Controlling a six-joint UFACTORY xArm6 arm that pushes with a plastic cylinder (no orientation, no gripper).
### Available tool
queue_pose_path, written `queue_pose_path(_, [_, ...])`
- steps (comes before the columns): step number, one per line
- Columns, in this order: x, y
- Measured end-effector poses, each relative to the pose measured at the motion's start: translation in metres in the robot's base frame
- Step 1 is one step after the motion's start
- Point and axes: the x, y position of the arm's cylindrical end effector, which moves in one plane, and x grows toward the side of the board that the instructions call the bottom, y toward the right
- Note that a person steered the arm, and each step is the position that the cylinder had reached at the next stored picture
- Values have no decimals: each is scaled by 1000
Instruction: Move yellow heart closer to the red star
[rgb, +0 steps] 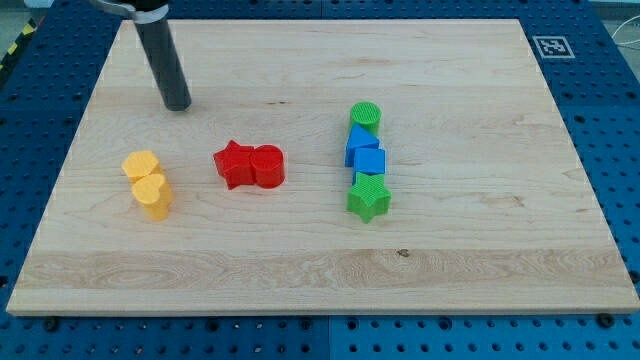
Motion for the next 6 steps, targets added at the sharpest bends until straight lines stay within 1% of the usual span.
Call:
queue_pose_path(3, [22,-62])
queue_pose_path(6, [79,-99])
